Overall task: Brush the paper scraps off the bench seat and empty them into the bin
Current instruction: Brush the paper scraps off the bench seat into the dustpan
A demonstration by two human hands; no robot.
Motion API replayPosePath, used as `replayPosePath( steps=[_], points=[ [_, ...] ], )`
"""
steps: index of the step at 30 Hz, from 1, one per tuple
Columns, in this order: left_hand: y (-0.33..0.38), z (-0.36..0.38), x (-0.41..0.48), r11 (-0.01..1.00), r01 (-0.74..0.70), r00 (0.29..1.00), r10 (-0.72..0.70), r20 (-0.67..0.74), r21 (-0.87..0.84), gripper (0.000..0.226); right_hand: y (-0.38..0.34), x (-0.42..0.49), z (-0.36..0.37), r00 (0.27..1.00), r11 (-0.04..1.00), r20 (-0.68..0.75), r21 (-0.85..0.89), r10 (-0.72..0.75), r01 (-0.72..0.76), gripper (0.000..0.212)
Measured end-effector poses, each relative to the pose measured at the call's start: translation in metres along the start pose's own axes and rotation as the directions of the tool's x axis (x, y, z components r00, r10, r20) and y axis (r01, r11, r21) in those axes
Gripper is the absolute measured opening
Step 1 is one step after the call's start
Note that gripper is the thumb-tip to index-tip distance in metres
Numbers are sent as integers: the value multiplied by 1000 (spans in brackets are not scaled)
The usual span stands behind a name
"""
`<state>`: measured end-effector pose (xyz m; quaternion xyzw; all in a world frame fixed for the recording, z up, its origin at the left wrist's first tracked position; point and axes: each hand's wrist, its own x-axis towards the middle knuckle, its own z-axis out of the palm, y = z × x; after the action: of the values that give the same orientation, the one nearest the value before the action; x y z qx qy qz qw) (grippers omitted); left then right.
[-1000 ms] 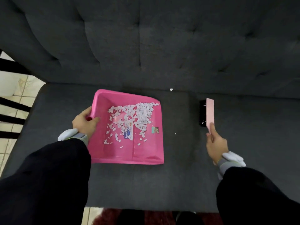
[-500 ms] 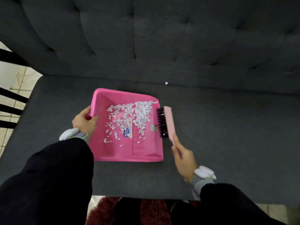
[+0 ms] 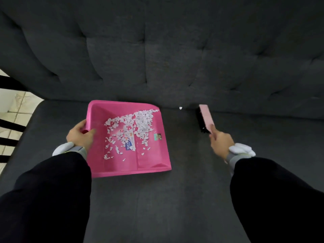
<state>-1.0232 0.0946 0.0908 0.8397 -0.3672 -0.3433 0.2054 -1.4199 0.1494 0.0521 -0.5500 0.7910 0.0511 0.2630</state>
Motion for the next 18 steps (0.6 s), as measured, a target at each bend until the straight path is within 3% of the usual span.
replayPosePath(
  steps=[5,9,14,18],
  points=[
    [17,7,27,1000,16,1000,-16,-4,13,49,-20,34,5,964,965,42,17,262,-263,43],
    [29,10,37,999,0,1000,0,-8,33,44,-58,39,20,934,940,115,14,338,-342,56],
    [31,10,44,998,-18,1000,17,17,62,44,-81,24,24,976,994,200,-77,89,-74,62],
    [30,8,47,998,9,999,-13,49,70,49,-47,6,0,945,950,211,239,-250,198,49]
  ],
)
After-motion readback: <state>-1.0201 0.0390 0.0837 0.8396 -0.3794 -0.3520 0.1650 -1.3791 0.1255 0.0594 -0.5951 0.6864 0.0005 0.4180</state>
